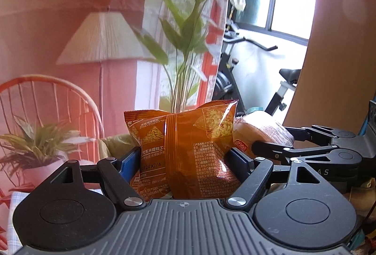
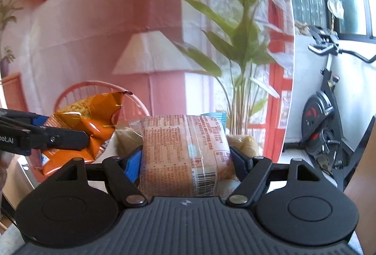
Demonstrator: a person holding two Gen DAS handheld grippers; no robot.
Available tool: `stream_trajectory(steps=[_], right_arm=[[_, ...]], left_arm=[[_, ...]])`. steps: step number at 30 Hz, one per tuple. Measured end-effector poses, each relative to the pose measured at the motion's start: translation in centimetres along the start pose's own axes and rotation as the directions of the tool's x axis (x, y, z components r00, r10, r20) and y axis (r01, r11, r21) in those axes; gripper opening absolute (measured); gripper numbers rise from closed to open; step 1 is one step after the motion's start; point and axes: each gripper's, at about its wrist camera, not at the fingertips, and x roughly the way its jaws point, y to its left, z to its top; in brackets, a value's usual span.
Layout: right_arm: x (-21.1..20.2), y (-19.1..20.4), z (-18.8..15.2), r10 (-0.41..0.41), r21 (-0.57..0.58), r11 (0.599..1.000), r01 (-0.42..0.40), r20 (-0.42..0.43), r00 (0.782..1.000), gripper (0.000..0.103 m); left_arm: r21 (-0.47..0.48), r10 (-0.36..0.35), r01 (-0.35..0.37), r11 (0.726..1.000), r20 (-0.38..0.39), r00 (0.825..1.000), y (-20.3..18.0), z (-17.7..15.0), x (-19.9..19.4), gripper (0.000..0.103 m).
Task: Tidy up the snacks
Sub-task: 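Carry both snacks into the cardboard box and open both tools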
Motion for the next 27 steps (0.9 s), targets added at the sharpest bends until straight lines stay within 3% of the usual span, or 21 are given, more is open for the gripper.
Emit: stream_trajectory(steps=[23,27], right_arm=[[3.9,-1.8,-2.3,0.015,0.035,0.999,-0.012,-0.078,0.997,0.077],[4.5,-1.6,-2.7,-0.030,0.018,0.999,0.031,-0.086,0.996,0.077]], left_arm=[[0.091,0.053,-0.047,0.995,-0.064,0.997,-0.4,-0.4,3.4,0.082],[0.079,0.057,-0.051,0.996,-0.074,0.996,-0.3,-0.5,4.3,0.082]])
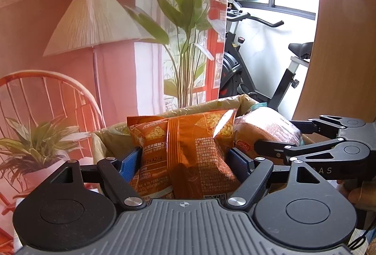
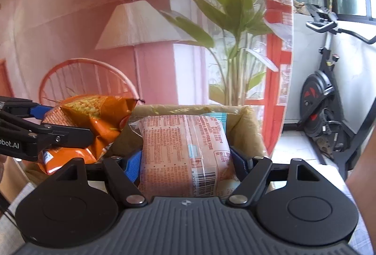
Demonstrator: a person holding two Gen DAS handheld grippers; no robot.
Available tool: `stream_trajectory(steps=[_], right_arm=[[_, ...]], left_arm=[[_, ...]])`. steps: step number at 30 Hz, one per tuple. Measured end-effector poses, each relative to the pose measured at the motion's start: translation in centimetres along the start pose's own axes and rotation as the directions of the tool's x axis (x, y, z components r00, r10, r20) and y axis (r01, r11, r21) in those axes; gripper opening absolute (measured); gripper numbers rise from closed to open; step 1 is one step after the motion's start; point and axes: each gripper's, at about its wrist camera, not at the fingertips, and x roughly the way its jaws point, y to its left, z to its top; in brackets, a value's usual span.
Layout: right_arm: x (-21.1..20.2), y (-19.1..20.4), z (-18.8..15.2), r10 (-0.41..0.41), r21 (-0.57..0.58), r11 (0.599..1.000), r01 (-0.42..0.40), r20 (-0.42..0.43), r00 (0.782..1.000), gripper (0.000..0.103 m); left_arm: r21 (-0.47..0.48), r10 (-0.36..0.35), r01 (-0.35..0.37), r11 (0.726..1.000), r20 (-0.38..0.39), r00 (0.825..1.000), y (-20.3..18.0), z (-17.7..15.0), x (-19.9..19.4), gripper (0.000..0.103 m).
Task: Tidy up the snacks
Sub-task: 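Carry both snacks into the cardboard box and open both tools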
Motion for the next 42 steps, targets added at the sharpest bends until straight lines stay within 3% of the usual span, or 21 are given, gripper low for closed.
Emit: stream_trajectory(steps=[7,13,42], right_arm=[[-0.1,-0.6,-0.4,-0.038,0.006,0.999,0.038,-0.008,0.999,0.077],[-0.8,-0.7,-0.4,-0.039,0.020,0.999,0.039,0.005,0.999,0.078],[-9.1,2.6,-3.9,0.017,0.023,1.000,-0.018,0.039,0.999,0.079]], left_arm=[[0.023,-0.013,0.013,1.000,-0.023,1.000,-1.1,0.1,1.8,0.082],[-0.024,-0.038,0.037,0.999,-0.054,0.998,-0.5,-0.5,2.4,0.082],[-0.032,-0.066,0.068,0.997,0.061,0.996,0.9,-3.1,-8.4,0.083]])
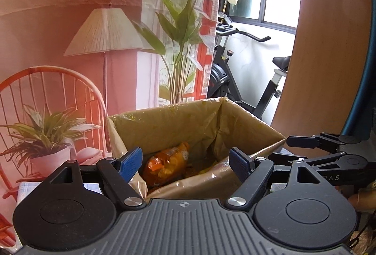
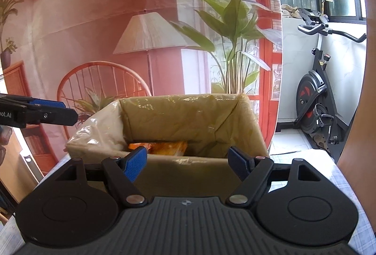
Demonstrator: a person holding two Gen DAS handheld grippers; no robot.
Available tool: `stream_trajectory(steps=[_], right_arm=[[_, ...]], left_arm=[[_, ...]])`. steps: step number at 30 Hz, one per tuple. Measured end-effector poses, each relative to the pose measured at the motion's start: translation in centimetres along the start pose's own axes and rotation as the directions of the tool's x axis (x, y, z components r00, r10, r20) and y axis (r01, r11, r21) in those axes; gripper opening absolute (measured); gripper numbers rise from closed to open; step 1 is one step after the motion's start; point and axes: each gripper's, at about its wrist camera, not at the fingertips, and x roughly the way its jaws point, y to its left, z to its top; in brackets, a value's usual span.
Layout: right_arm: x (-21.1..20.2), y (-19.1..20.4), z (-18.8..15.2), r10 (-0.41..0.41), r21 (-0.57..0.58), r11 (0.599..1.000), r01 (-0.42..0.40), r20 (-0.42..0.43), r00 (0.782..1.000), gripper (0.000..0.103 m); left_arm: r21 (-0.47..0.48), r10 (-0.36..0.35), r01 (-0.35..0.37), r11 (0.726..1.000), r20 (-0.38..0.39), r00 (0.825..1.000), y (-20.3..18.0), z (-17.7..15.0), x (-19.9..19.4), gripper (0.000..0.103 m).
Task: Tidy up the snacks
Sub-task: 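Carry both snacks into the cardboard box and open both tools, then withdraw both tools from the box toward the remaining snacks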
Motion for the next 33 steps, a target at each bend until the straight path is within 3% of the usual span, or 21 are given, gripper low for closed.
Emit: stream_trajectory(steps=[16,27,33], right_arm=[[-2.8,1.7,-4.0,0.037,-0.002,0.999,-0.037,-0.013,0.999,0.079],[-3.4,2.8,-9.6,0.048,-0.006,0.999,-0.049,-0.089,0.995,0.079],[-3.6,2.7,-12.1,0.032,0.008,0.999,-0.031,-0.129,0.991,0.079]], left_arm=[[-0.070,0.012,-0.013,0.997,-0.011,1.000,0.7,-6.4,-3.5,0.083],[-0.141,0.030,-0.048,0.989,-0.125,0.992,1.4,-13.3,-2.8,0.083],[-0.167,0.019,-0.047,0.985,-0.166,0.986,1.3,-15.5,-2.6,0.083]])
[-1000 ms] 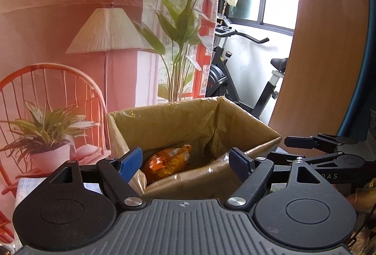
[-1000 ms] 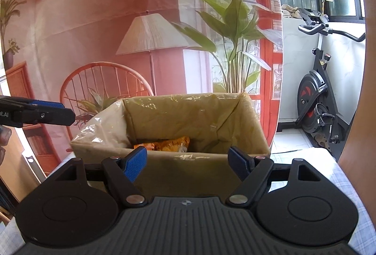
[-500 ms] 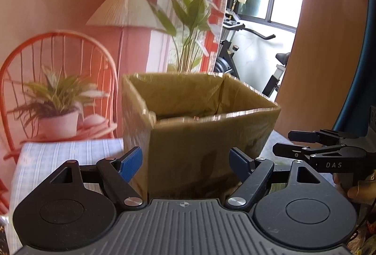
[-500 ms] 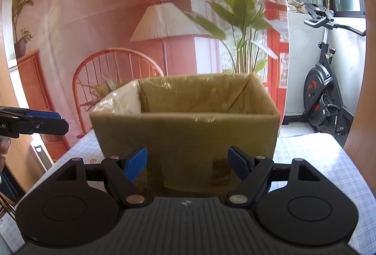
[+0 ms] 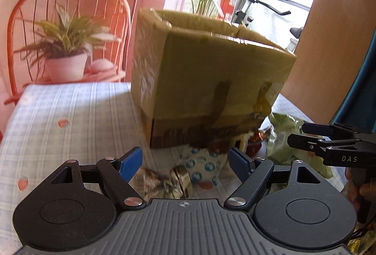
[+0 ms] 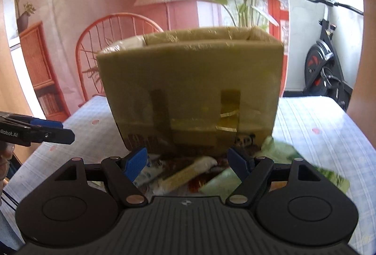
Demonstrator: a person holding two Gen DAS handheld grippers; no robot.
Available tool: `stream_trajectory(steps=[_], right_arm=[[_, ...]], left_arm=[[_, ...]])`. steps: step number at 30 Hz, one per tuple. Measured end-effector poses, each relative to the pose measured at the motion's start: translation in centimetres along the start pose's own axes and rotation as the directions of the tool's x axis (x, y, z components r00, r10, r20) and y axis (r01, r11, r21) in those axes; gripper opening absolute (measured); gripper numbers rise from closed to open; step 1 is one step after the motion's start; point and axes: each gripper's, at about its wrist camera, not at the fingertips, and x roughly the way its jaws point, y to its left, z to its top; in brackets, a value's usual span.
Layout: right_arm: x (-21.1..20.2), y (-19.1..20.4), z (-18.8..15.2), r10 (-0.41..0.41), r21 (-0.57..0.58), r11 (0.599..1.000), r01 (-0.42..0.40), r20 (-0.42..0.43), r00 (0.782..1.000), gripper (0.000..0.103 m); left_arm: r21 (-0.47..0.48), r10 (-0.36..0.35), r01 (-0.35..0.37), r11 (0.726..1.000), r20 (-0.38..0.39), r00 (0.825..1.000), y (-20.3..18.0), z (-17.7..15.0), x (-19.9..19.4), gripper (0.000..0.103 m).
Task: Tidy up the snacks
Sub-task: 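Withdraw both tools from the box toward the remaining snacks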
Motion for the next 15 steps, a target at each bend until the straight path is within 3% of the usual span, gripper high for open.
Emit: stream_trajectory(steps=[8,15], right_arm=[[-0.7,-0.7,-1.2,-0.062,0.011,0.998,0.062,-0.015,0.998,0.079],[-1.2,-0.5,-2.2,-0.055,0.008,0.998,0.055,-0.032,0.998,0.079]], left_arm=[[-0.016,-0.016,0.015,1.000,-0.030,0.999,-0.3,-0.9,0.9,0.083],[-0.013,0.001,-0.002,1.000,-0.068,0.998,0.0,-1.6,1.7,0.083]])
